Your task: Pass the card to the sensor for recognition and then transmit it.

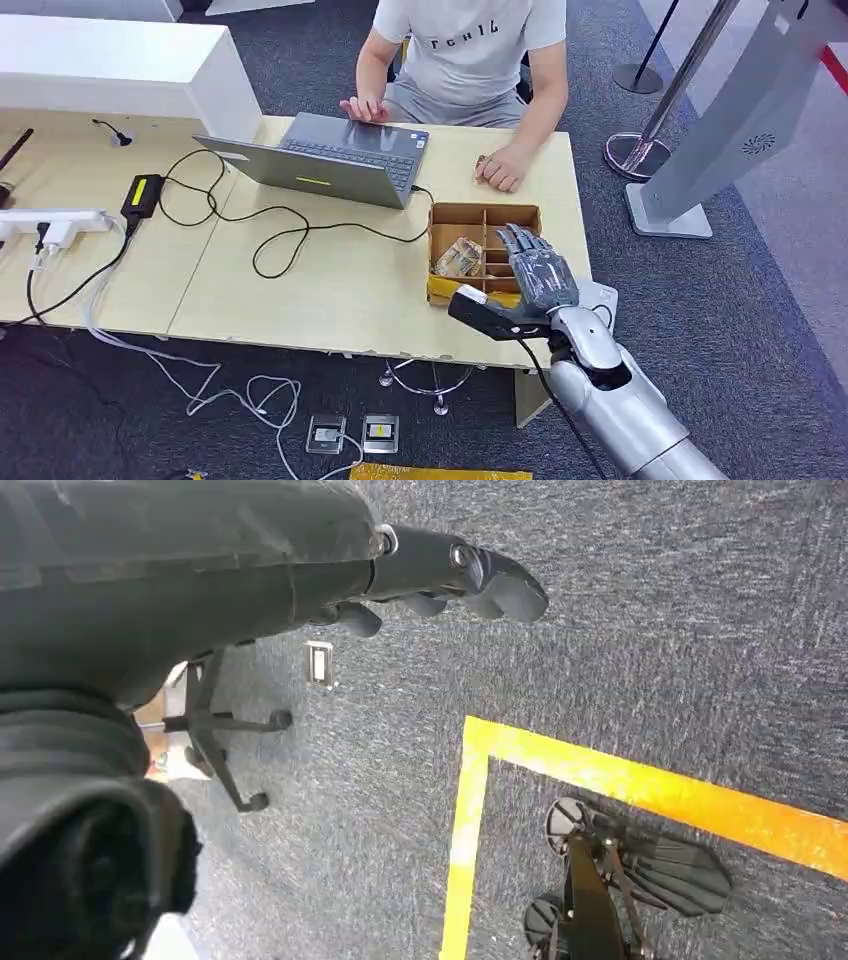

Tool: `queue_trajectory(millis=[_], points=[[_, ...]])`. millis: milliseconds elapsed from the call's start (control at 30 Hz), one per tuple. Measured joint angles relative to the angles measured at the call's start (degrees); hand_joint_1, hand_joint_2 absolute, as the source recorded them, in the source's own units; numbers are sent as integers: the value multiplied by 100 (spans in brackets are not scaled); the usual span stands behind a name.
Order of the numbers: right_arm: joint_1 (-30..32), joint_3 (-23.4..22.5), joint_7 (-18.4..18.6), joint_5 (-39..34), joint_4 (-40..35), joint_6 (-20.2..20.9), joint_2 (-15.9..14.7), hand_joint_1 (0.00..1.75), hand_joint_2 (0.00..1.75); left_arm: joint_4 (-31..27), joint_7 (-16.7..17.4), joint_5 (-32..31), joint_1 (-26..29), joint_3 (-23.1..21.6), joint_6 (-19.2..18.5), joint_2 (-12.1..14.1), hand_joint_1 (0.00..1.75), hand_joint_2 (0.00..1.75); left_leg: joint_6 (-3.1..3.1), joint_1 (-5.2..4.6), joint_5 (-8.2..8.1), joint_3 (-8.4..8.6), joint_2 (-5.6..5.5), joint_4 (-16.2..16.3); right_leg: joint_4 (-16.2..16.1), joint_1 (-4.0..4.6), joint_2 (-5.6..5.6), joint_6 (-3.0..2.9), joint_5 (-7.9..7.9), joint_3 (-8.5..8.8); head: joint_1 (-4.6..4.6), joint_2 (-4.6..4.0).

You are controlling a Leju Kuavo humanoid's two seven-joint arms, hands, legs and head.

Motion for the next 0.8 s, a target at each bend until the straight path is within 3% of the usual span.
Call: queue_trajectory(millis=[533,567,600,633,700,800], points=[[0,0,138,-17,100,254,13,10,175,0,-4,-2,0,-63,-26,15,0,0,0,0,0,1,0,0,0,0,1,0,0,-1,0,0],[8,0,164,-17,96,289,13,26,175,0,-4,-2,0,-70,-26,17,0,0,0,0,0,1,0,0,0,0,1,0,0,-1,0,2],[23,0,179,-15,83,330,13,154,175,0,-4,-2,0,-74,-26,17,0,0,0,0,0,2,0,0,0,0,1,0,0,-1,0,0],[37,0,197,-15,72,367,13,164,175,0,-4,-2,0,-79,-26,17,0,0,0,0,0,2,0,0,0,0,2,0,0,-1,-2,0],[65,0,223,-9,39,431,11,148,175,0,-4,-2,0,-81,-26,17,0,0,0,0,0,2,0,0,0,0,2,0,0,-1,-2,0],[101,0,245,-2,-53,571,2,147,175,0,-4,-2,0,-85,-26,17,0,0,0,0,0,3,0,0,0,0,2,0,0,-1,-2,0]])
